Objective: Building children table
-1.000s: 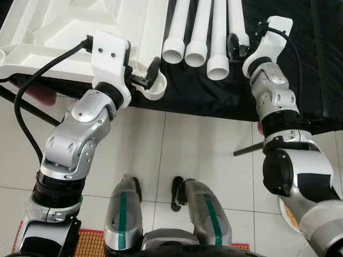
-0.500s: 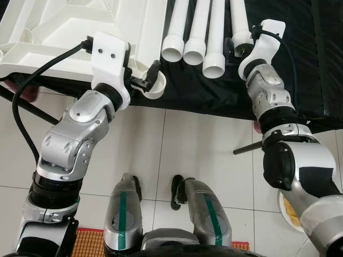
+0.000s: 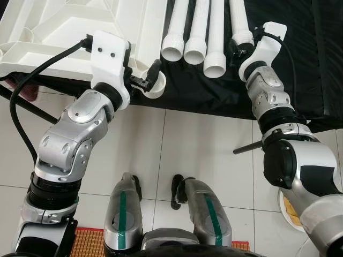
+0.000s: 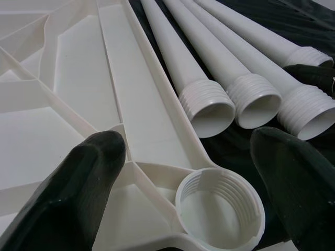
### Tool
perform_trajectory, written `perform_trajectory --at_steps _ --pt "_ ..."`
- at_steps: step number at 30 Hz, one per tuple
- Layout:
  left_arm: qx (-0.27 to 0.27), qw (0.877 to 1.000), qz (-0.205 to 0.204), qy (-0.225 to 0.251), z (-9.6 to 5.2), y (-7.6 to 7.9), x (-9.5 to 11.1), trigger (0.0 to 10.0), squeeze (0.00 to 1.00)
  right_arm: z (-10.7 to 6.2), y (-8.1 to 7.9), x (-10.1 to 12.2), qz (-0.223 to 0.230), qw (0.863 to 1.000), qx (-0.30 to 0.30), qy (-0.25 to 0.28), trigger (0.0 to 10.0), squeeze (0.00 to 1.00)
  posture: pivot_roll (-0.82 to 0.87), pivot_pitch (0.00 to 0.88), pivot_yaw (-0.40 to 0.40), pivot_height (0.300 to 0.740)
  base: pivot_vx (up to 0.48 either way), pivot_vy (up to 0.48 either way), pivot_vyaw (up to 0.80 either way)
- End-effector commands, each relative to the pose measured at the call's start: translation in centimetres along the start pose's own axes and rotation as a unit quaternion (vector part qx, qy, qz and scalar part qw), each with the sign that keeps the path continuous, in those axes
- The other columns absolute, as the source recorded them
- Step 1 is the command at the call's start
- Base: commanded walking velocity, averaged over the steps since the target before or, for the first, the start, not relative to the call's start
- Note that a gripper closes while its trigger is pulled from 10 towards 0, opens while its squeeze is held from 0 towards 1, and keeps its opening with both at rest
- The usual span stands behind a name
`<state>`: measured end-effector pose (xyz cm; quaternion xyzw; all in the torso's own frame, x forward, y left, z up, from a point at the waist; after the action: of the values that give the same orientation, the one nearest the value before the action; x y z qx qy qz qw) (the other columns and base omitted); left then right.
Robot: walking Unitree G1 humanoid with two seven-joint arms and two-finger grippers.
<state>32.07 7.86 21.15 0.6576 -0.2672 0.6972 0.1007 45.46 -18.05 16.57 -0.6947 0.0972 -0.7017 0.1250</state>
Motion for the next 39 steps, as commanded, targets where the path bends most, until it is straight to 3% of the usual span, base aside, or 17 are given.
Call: perform_trajectory --at_steps 1,2,7,21,22,28,29,32,33,37,39 --pt "-0.033 0.999 -0.003 0.006 -0.1 0.8 0.3 10.0 0.00 -0.4 1.0 0.2 0.005 1.000 -0.009 0.014 1.3 0.00 0.12 0.188 -0.034 0.740 0.000 0.000 0.00" --pt "-0.034 0.999 -0.008 0.008 -0.1 0.8 0.3 10.0 0.00 -0.6 1.2 0.6 0.013 0.999 -0.010 0.030 10.0 0.00 0.12 0.184 -0.036 0.740 0.000 0.000 0.00" --pt "-0.035 0.999 -0.016 0.013 0.3 0.5 0.3 10.0 0.00 -1.5 1.4 1.9 0.029 0.996 -0.002 0.088 10.0 0.00 0.10 0.169 -0.039 0.740 0.000 0.000 0.00" --pt "-0.029 0.999 -0.023 0.025 2.3 -1.7 0.2 10.0 0.00 -3.8 0.1 2.8 0.018 0.987 0.058 0.148 10.0 0.00 0.07 0.111 -0.049 0.740 0.000 0.000 0.00" --pt "-0.033 0.998 -0.030 0.033 2.5 -1.9 0.7 10.0 0.20 -4.0 0.0 2.9 0.019 0.987 0.060 0.150 10.0 0.00 0.06 0.100 -0.051 0.740 0.000 0.000 0.00" --pt "-0.036 0.998 -0.035 0.039 2.6 -1.9 0.9 10.0 0.20 -4.1 0.0 2.9 0.020 0.986 0.062 0.152 10.0 0.00 0.06 0.100 -0.051 0.740 0.000 0.000 0.00" --pt "-0.048 0.996 -0.049 0.056 2.7 -1.9 1.7 10.0 1.00 -4.4 -0.4 3.2 0.021 0.984 0.071 0.159 10.0 0.00 0.06 0.079 -0.052 0.740 0.000 0.000 0.00" --pt "-0.069 0.992 -0.056 0.086 3.3 -1.9 3.2 10.0 1.00 -4.8 -1.4 4.0 0.019 0.980 0.096 0.174 10.0 0.00 0.05 0.046 -0.066 0.740 0.000 0.000 0.00" --pt "-0.076 0.991 -0.049 0.096 3.8 -1.9 3.9 10.0 0.00 -5.0 -2.1 4.5 0.022 0.976 0.113 0.183 10.0 0.00 0.06 0.038 -0.071 0.740 0.000 0.000 0.00" --pt "-0.089 0.990 -0.041 0.105 4.3 -1.6 4.5 10.0 0.00 -5.4 -3.0 5.1 0.024 0.971 0.140 0.192 10.0 0.00 0.06 0.031 -0.072 0.740 0.000 0.000 0.00" --pt "-0.110 0.986 -0.057 0.116 4.6 -1.3 5.3 10.0 0.00 -5.8 -4.0 5.3 0.027 0.966 0.173 0.193 10.0 0.00 0.06 0.027 -0.072 0.740 0.000 0.000 0.00"
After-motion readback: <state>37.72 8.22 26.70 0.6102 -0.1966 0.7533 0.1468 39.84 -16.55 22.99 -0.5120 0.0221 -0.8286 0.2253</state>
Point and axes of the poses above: a point about 5 cm out from each wrist's last joint towards the gripper, its own z axis pointing out of the wrist towards the gripper, its own x axis along the axis of the wrist's last joint, y = z × x, the point moved 6 cm from there along z, pointing out of the wrist towards the gripper, and after that the axes turned 10 degrees about z, right-handed, at the moved point
